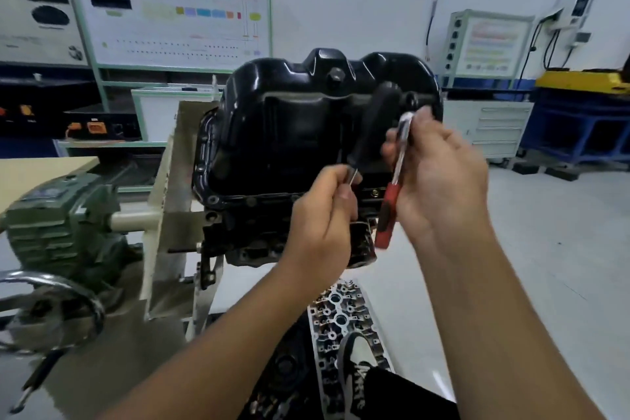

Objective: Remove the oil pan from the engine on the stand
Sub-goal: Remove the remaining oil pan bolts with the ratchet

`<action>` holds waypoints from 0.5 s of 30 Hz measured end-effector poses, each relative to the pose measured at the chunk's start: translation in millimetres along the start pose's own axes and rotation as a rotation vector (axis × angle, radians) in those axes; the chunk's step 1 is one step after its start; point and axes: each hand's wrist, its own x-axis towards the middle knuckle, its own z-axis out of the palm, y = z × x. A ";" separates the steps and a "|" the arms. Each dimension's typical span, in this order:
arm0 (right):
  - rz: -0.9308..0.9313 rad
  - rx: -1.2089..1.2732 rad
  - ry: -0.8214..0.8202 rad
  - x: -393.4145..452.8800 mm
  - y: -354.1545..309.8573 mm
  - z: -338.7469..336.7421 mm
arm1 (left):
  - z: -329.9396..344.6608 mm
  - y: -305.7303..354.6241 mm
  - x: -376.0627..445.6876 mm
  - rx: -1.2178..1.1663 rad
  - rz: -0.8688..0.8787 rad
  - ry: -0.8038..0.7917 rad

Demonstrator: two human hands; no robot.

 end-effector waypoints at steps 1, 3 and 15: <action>-0.001 0.055 0.000 11.1 -8.1 7.8 | -3.0 0.7 10.7 0.011 0.041 -0.011; 0.033 0.143 -0.001 26.7 -16.9 17.2 | -10.7 1.1 26.8 0.000 0.111 -0.022; 0.434 0.010 -0.081 12.6 12.3 -40.4 | -20.2 -23.6 27.0 0.046 0.134 0.128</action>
